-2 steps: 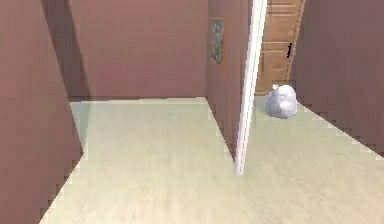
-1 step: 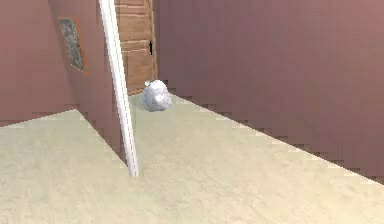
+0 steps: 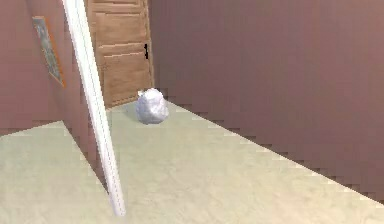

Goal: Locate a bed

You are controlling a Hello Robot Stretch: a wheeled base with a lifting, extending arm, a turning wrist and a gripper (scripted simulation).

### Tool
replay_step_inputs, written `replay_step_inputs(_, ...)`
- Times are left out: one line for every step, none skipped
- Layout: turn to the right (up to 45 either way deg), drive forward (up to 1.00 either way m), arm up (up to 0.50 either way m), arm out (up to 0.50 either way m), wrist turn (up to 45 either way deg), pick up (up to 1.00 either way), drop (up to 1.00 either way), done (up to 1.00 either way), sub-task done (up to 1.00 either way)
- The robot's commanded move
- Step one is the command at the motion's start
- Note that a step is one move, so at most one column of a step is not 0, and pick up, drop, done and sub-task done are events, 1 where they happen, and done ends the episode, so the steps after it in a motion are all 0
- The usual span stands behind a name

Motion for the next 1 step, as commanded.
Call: replay_step_inputs(45.0,0.0,0.0,0.0,0.0,0.0,0.0,0.0,0.0)
